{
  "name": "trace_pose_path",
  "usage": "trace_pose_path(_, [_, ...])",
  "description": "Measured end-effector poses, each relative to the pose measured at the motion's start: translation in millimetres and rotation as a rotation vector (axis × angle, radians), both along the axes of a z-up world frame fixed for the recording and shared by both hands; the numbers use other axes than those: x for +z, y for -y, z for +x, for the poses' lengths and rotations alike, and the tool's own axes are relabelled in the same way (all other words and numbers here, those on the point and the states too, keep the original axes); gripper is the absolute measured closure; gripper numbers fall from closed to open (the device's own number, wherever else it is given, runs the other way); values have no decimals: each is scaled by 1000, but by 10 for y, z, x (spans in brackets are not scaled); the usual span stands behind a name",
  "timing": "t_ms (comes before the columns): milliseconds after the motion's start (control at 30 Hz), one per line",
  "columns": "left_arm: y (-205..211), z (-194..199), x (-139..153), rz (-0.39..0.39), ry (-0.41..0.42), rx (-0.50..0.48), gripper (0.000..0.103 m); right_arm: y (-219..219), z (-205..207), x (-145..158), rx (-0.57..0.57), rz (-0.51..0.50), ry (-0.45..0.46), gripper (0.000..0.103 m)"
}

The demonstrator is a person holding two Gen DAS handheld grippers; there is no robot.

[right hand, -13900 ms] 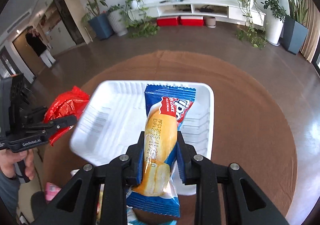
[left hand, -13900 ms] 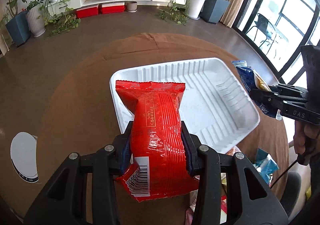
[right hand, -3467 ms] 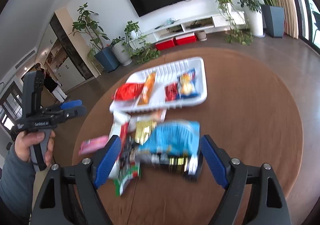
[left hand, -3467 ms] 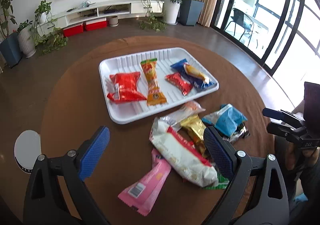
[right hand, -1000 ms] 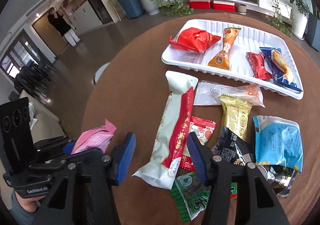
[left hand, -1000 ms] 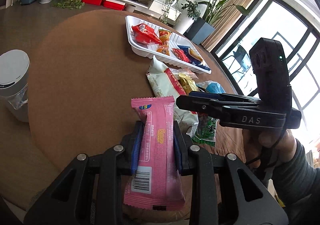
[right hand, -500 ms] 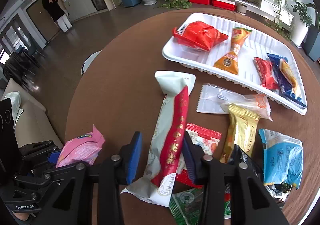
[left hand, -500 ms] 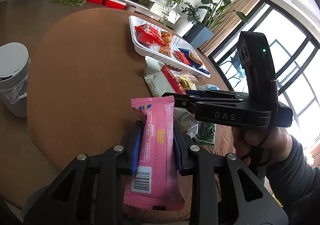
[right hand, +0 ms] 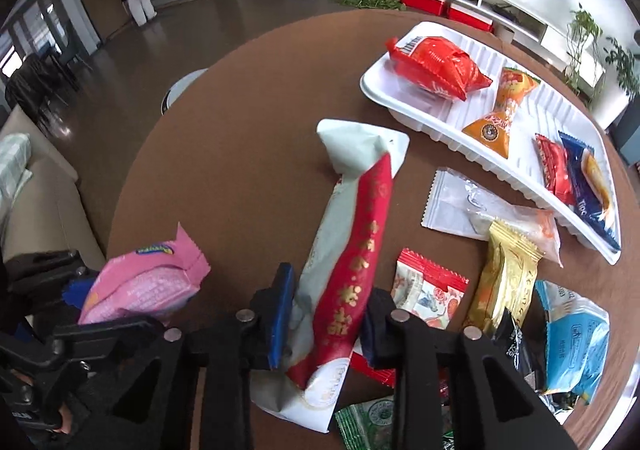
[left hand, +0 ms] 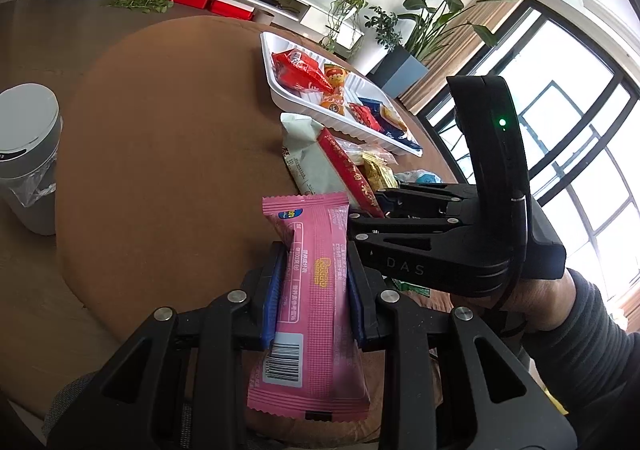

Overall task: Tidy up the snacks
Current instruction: 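Grasp the white packet with red print with the right tool while the left tool holds the pink bar, then carry the pink bar and white packet over the white tray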

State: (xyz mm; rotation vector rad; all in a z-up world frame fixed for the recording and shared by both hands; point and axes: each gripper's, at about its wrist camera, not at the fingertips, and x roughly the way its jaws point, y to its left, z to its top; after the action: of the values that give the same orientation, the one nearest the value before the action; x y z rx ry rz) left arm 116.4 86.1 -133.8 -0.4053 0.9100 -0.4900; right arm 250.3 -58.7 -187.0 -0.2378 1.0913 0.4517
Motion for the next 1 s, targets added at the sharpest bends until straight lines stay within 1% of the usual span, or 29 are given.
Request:
trace_pose_path(67, [1, -4, 3, 3, 1, 0, 77, -27, -14, -12, 8, -10, 10, 76])
trace_pose_path(200, [-4, 4, 0, 9, -2, 2, 77, -63, -47, -28, 15, -8, 19, 85])
trace_pose_path(300, [6, 9, 3, 15, -3, 1, 77, -76, -78, -31, 22, -9, 30, 86])
trace_pose_path(400, [12, 9, 3, 17, 1, 5, 77, -29, -121, -5, 14, 16, 31, 87])
trace_pose_path(500, [4, 12, -1, 15, 6, 13, 77, 44, -176, 51, -8, 62, 48, 87])
trace_pose_path(633, [18, 19, -7, 23, 7, 12, 77, 206, -256, 196, -38, 146, 62, 87])
trace_pose_path(767, [32, 27, 1, 30, 4, 11, 77, 384, -335, 303, -67, 239, 52, 87])
trace_pose_path(900, [43, 51, 50, 12, 3, 7, 77, 656, -389, 385, -115, 323, 50, 87])
trace_pose_path(1000, [80, 113, 131, 23, 16, -4, 77, 907, -384, 472, -158, 371, 65, 87])
